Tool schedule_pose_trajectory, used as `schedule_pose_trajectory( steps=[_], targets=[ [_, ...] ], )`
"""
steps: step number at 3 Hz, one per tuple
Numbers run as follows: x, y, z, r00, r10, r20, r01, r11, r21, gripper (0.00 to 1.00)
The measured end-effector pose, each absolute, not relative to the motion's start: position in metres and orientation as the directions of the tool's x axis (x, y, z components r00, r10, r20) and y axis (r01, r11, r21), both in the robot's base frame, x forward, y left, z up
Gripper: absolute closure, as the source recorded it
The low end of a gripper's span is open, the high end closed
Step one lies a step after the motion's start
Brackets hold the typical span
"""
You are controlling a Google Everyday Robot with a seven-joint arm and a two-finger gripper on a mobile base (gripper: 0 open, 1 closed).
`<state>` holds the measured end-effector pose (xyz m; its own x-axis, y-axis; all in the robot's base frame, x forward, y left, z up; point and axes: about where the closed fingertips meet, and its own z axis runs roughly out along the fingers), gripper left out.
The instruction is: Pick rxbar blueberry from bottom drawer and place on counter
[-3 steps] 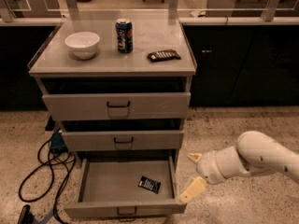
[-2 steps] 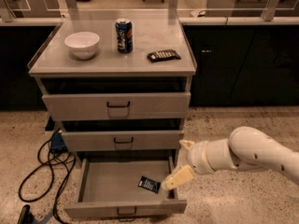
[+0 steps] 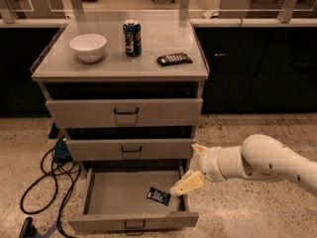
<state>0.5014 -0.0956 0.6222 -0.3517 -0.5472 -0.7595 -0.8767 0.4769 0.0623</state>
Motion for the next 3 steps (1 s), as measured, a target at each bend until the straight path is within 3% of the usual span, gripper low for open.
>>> schedule_pose_trajectory(
  steps=[1,2,3],
  targets=[
    [0.508,-0.088,0.608,-0.358,-0.563,-0.745,-0.862,0.506,0.033,0.0],
    [0.498,-0.09,0.552,-0.391,-0.662,-0.639,-0.846,0.531,-0.033,0.0],
    [0.489,-0.123,0.533,-0.371,-0.762,-0.531,-0.829,0.529,-0.179,0.0]
  ],
)
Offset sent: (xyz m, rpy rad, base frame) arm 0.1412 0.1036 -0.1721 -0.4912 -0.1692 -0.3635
